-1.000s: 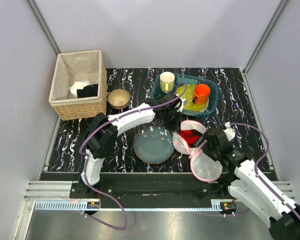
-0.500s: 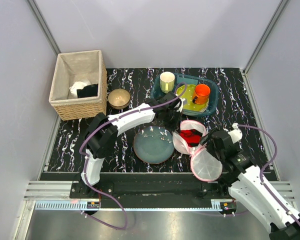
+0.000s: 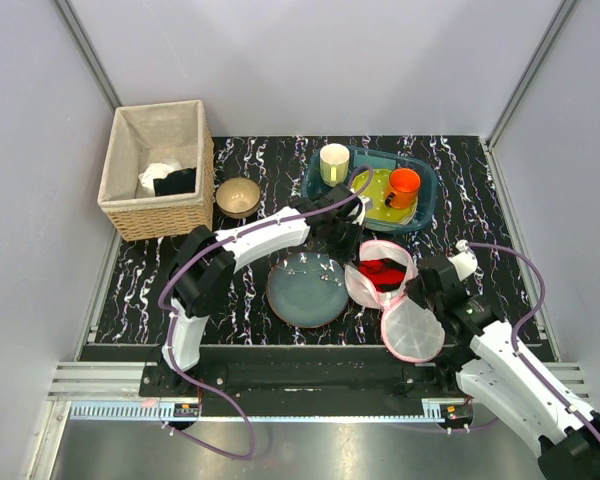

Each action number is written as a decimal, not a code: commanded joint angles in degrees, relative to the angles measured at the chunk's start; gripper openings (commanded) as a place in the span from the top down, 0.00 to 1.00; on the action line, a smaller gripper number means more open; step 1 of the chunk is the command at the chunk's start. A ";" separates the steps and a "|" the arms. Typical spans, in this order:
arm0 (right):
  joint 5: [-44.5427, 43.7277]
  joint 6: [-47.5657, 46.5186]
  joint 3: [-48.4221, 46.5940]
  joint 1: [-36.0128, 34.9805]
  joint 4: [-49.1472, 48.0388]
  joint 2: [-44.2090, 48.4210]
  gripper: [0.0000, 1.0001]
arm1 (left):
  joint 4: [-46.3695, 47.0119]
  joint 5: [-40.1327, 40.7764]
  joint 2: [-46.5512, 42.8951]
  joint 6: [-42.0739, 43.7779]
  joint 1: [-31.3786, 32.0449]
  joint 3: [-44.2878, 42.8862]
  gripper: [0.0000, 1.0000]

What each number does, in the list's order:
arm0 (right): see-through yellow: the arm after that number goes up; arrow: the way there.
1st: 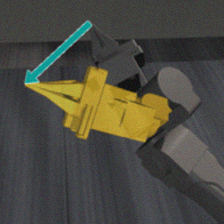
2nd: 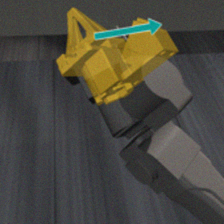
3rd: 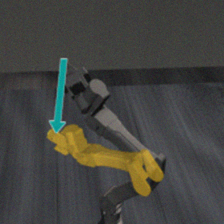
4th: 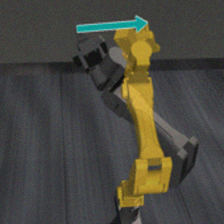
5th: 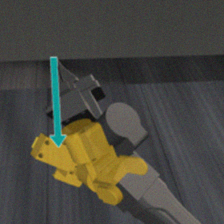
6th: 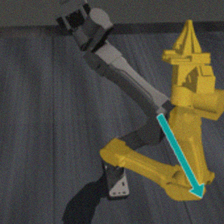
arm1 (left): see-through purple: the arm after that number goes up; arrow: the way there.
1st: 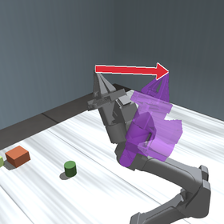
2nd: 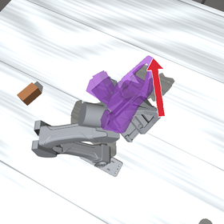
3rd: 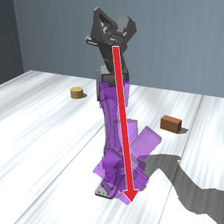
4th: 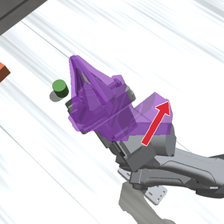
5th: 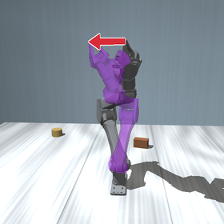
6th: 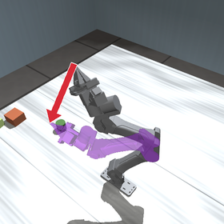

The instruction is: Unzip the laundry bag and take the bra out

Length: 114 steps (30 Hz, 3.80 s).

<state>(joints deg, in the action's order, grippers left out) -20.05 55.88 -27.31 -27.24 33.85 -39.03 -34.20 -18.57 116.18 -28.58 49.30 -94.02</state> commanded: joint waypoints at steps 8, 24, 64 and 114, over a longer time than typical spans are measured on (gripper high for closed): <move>-0.18 -12.97 -10.11 0.17 -4.13 1.15 1.00 | 2.46 3.01 -9.48 -0.51 -2.45 6.30 1.00; 15.92 -24.68 -23.85 0.17 -15.21 -11.86 1.00 | 4.58 11.46 -19.24 -1.66 -2.72 14.30 0.74; 17.86 -21.60 -15.41 0.17 -13.81 -7.03 1.00 | 3.79 4.85 -7.17 -5.35 1.59 0.15 1.00; 17.42 -20.55 -14.79 0.17 -13.81 -8.70 1.00 | -7.55 13.81 -33.92 -0.69 -45.86 -12.06 1.00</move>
<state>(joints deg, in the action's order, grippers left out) -3.33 35.79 -40.12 -27.20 22.15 -48.14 -40.56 -7.94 80.75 -29.61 9.06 -103.18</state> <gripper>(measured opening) 0.008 0.005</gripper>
